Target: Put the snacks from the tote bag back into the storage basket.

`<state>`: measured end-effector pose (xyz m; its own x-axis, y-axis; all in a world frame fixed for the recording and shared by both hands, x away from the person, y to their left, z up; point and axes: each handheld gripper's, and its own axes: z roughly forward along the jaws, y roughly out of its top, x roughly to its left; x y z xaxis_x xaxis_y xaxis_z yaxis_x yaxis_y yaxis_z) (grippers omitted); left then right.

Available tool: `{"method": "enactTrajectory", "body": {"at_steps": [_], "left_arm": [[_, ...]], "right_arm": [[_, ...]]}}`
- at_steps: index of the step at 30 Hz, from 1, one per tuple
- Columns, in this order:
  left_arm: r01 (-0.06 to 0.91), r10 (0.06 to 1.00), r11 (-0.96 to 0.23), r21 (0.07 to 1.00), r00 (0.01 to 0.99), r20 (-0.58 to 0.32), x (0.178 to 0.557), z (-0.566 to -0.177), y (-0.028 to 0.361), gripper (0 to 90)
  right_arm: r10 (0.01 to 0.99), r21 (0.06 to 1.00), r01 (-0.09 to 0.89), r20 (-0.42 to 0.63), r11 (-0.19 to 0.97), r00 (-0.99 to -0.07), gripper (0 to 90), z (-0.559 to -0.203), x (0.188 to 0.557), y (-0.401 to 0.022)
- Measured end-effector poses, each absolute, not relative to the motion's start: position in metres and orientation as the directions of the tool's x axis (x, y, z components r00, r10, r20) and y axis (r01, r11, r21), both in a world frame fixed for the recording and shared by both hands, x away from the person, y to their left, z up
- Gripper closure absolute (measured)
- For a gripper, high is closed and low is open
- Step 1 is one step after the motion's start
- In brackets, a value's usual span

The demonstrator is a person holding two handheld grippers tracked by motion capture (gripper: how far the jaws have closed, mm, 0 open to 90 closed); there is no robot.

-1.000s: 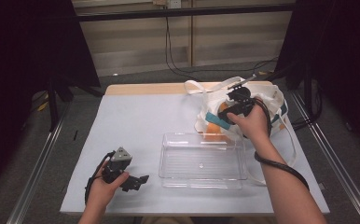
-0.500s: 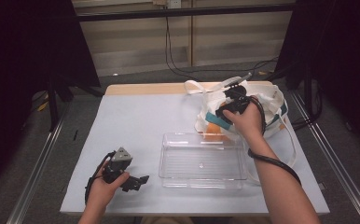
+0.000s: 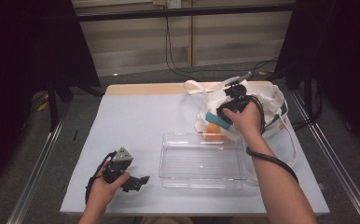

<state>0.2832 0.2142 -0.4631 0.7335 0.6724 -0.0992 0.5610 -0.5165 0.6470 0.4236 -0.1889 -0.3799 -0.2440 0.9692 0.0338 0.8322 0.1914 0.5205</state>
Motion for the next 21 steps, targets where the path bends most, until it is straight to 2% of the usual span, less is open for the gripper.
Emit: {"method": "enactTrajectory", "body": {"at_steps": [21], "left_arm": [[0.562,0.674,-0.513,0.648,0.732,-0.101,0.2834,-0.4631,0.2146,4.1]], "right_arm": [[0.976,0.49,0.855,0.036,0.17,-0.215,29.7,-0.3818,0.4274,-0.1861]]}}
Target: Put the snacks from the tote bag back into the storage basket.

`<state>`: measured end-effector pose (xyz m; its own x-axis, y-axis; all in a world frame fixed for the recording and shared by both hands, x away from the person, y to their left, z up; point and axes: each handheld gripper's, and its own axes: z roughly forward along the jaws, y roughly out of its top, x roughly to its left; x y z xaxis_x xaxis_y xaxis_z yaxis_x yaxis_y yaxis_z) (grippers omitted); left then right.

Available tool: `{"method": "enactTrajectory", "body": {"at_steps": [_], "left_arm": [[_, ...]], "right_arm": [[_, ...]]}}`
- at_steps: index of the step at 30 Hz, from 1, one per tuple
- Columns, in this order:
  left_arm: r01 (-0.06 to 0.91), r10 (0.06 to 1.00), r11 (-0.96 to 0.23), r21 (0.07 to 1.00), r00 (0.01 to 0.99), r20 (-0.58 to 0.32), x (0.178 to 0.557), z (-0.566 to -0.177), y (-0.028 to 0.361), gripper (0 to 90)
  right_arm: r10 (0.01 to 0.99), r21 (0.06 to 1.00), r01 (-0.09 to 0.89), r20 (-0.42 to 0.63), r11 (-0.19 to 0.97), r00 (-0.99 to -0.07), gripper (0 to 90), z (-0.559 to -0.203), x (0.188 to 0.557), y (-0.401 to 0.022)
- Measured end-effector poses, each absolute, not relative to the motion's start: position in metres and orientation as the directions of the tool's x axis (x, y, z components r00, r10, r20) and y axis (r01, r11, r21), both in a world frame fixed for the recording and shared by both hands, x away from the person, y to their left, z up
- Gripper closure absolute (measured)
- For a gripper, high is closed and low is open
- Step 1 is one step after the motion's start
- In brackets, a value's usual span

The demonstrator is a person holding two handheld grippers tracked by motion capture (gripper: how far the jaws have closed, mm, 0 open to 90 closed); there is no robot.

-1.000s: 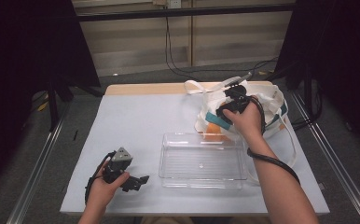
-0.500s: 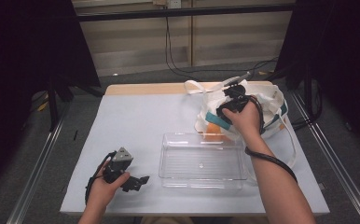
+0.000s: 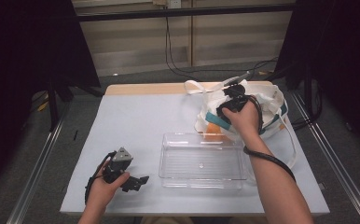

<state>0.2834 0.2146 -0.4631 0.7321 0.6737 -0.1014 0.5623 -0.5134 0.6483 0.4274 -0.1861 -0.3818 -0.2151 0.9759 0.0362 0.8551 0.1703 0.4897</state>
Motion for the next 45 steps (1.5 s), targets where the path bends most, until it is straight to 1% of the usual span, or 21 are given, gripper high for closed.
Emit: {"method": "enactTrajectory", "body": {"at_steps": [8,14,17,25,35,39,45], "left_arm": [[0.557,0.673,-0.516,0.65,0.733,-0.094,0.284,-0.462,0.216,4.1],[0.551,0.671,-0.527,0.647,0.737,-0.08,0.285,-0.462,0.217,4.1],[0.556,0.672,-0.517,0.651,0.734,-0.094,0.284,-0.462,0.215,4.1],[0.56,0.674,-0.519,0.646,0.732,-0.094,0.284,-0.463,0.215,4.1],[0.555,0.668,-0.522,0.648,0.738,-0.095,0.285,-0.462,0.213,4.1],[0.555,0.67,-0.52,0.65,0.736,-0.093,0.284,-0.462,0.214,4.0],[0.552,0.671,-0.516,0.655,0.736,-0.091,0.284,-0.462,0.214,3.8]], "right_arm": [[0.98,0.452,0.877,0.034,0.161,-0.198,30.0,-0.378,0.428,-0.185],[0.976,0.42,0.889,0.031,0.182,-0.215,30.2,-0.376,0.43,-0.185],[0.975,0.403,0.895,0.028,0.191,-0.221,30.2,-0.375,0.43,-0.185],[0.974,0.383,0.906,0.054,0.183,-0.219,30.4,-0.372,0.431,-0.194],[0.97,0.365,0.908,0.047,0.206,-0.239,30.4,-0.356,0.431,-0.2],[0.97,0.365,0.91,0.06,0.198,-0.235,30.4,-0.348,0.431,-0.204],[0.971,0.351,0.914,0.045,0.203,-0.233,30.4,-0.337,0.43,-0.209]]}}
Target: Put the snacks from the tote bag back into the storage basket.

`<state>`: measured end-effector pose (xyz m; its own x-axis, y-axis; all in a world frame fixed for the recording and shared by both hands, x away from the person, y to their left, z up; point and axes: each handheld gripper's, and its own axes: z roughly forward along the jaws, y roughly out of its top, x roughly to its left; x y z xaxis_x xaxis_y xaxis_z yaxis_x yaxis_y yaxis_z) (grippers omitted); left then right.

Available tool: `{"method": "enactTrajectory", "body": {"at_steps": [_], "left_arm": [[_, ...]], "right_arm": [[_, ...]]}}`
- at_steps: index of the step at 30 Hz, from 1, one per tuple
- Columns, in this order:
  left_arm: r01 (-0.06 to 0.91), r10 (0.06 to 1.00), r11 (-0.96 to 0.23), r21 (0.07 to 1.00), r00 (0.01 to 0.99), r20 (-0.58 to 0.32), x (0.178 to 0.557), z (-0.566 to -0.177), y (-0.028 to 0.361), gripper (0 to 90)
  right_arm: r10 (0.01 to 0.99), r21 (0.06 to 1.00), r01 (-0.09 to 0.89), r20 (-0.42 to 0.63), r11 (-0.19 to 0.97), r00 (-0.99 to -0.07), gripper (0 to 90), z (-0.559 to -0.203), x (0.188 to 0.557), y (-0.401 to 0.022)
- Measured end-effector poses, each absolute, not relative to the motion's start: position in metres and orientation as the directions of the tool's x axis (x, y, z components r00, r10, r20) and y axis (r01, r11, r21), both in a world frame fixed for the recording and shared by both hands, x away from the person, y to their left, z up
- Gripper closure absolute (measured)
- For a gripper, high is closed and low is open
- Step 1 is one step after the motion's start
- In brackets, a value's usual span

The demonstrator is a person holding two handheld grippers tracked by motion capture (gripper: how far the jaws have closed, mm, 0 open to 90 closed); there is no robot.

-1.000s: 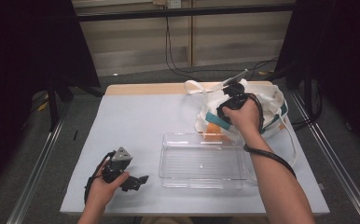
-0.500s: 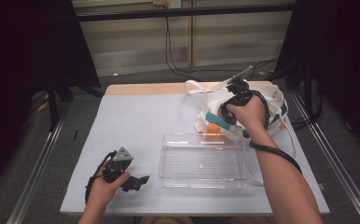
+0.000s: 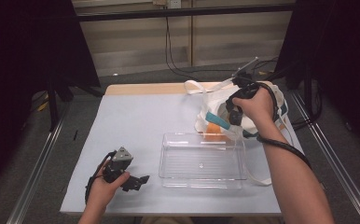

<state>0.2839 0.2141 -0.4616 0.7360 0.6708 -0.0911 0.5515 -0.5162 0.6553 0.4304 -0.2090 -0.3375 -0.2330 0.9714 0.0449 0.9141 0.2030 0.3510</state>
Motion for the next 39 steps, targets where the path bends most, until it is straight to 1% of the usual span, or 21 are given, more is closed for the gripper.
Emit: {"method": "enactTrajectory", "body": {"at_steps": [2,7,9,13,18,24,39], "left_arm": [[0.556,0.664,-0.522,0.647,0.741,-0.101,0.284,-0.46,0.214,3.8],[0.553,0.669,-0.522,0.649,0.738,-0.091,0.284,-0.461,0.213,3.8],[0.553,0.659,-0.523,0.648,0.745,-0.104,0.284,-0.46,0.214,3.8],[0.555,0.662,-0.528,0.643,0.743,-0.099,0.284,-0.459,0.214,3.8],[0.554,0.668,-0.522,0.648,0.739,-0.094,0.284,-0.459,0.215,3.8],[0.557,0.662,-0.516,0.651,0.741,-0.109,0.284,-0.459,0.215,3.8],[0.558,0.669,-0.515,0.651,0.736,-0.101,0.283,-0.458,0.216,3.8]], "right_arm": [[0.97,0.349,0.914,0.046,0.209,-0.239,30.4,-0.335,0.43,-0.211],[0.967,0.333,0.916,0.045,0.223,-0.252,30.3,-0.328,0.429,-0.213],[0.966,0.329,0.917,0.045,0.226,-0.254,30.3,-0.325,0.428,-0.212],[0.964,0.33,0.914,0.041,0.234,-0.262,30.3,-0.319,0.427,-0.214],[0.964,0.326,0.914,0.033,0.241,-0.265,30.3,-0.31,0.426,-0.215],[0.965,0.32,0.917,0.032,0.237,-0.261,30.3,-0.3,0.425,-0.216],[0.962,0.314,0.917,0.035,0.248,-0.272,30.3,-0.278,0.42,-0.218]]}}
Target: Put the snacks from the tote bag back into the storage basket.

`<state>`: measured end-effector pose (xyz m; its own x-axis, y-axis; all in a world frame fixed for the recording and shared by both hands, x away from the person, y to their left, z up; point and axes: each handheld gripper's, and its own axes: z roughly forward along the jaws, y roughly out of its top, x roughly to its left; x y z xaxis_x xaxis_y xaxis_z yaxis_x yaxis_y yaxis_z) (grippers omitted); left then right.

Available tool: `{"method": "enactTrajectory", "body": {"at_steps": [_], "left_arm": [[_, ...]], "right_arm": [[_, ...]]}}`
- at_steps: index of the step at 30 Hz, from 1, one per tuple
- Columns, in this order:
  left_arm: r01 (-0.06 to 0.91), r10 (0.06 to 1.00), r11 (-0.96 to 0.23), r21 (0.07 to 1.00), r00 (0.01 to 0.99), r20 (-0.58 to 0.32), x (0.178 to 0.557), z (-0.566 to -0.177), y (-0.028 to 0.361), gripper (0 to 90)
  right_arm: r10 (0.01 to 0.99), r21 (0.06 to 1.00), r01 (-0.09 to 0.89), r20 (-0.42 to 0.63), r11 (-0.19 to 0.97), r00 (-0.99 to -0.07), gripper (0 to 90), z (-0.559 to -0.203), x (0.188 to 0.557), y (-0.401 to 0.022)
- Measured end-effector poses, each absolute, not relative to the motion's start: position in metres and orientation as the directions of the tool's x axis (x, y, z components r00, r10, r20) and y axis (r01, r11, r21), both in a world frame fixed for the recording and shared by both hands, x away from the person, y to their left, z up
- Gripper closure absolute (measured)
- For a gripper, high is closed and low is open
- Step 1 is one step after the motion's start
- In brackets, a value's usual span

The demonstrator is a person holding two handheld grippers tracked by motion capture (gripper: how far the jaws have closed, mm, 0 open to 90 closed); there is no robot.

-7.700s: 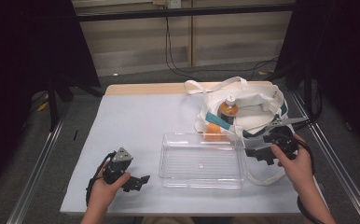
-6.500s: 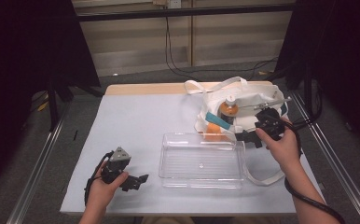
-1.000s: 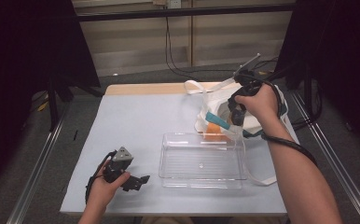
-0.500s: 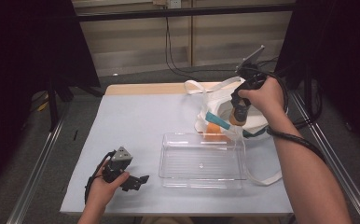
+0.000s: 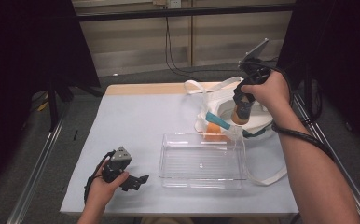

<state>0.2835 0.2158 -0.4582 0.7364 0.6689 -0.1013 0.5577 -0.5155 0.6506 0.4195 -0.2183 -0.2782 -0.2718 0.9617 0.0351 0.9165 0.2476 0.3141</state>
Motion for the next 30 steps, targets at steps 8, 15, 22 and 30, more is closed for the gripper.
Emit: {"method": "enactTrajectory", "body": {"at_steps": [8,15,22,30], "left_arm": [[0.558,0.666,-0.516,0.65,0.738,-0.105,0.284,-0.459,0.216,3.8],[0.56,0.667,-0.518,0.647,0.738,-0.104,0.283,-0.458,0.215,3.8],[0.555,0.664,-0.526,0.644,0.742,-0.096,0.283,-0.459,0.214,3.8],[0.559,0.665,-0.523,0.643,0.74,-0.102,0.283,-0.46,0.213,3.8]], "right_arm": [[0.962,0.292,0.924,0.041,0.247,-0.27,30.3,-0.271,0.418,-0.22],[0.96,0.274,0.927,0.044,0.255,-0.277,30.3,-0.268,0.416,-0.221],[0.957,0.268,0.927,0.052,0.261,-0.284,30.3,-0.269,0.412,-0.22],[0.951,0.262,0.923,0.048,0.283,-0.305,30.3,-0.268,0.408,-0.217]]}}
